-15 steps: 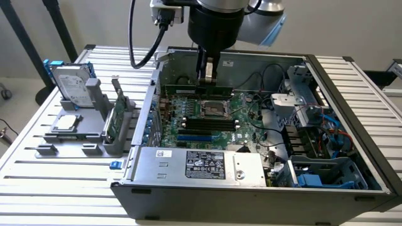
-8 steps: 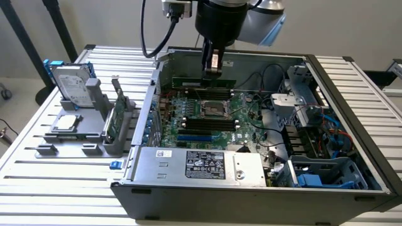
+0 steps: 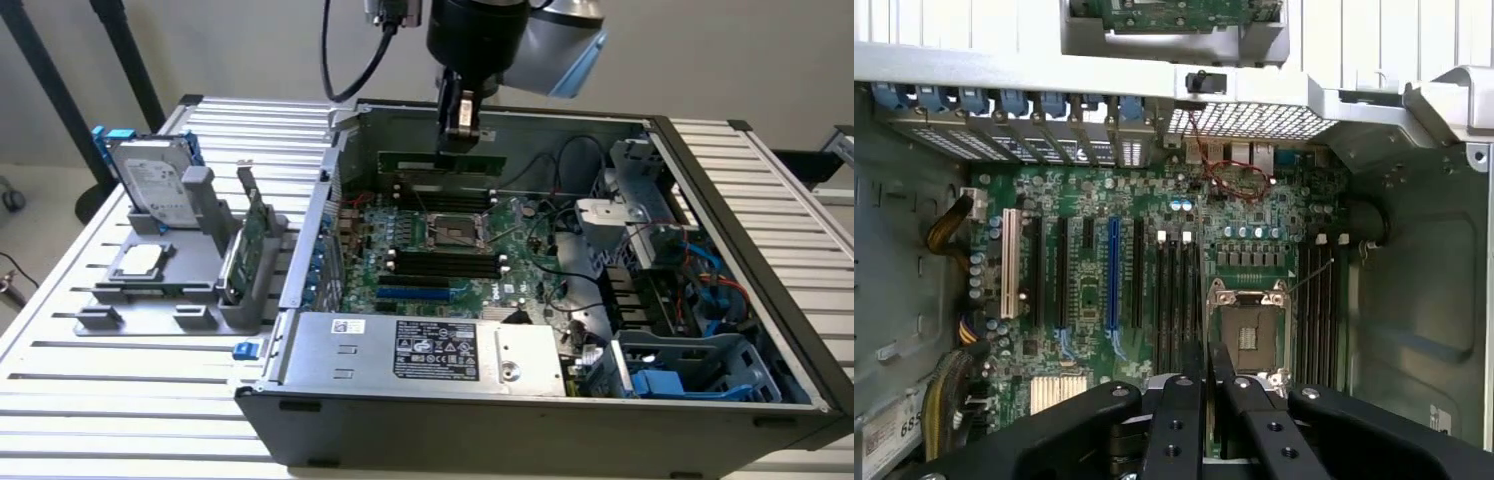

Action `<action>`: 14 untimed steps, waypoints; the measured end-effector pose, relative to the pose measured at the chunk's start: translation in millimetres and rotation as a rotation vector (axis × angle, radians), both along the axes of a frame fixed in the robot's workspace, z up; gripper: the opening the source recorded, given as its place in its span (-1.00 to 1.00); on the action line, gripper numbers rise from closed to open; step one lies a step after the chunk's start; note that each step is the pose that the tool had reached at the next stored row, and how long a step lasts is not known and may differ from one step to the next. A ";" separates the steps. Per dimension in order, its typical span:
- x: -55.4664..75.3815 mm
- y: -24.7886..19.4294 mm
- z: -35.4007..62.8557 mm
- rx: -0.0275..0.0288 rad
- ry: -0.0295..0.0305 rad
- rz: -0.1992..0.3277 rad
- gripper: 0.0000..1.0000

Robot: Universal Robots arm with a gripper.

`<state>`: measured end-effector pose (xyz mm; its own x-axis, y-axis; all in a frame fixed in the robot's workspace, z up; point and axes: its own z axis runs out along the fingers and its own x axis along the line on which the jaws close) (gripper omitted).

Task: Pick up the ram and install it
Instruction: 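Pick up the ram and move it above insertion slot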

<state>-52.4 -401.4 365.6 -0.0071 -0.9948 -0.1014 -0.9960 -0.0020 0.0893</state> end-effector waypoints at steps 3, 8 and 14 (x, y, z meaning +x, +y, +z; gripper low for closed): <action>2.8 9.1 -2.7 -0.0118 0.0000 0.000 -0.73; 7.0 11.5 -7.9 -0.0206 0.0002 -0.022 -0.73; 8.9 11.5 -16.3 -0.0231 0.0002 -0.068 -0.73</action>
<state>-43.5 -389.9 349.3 -0.0744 -0.9941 -0.0783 -0.9938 0.0674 0.0887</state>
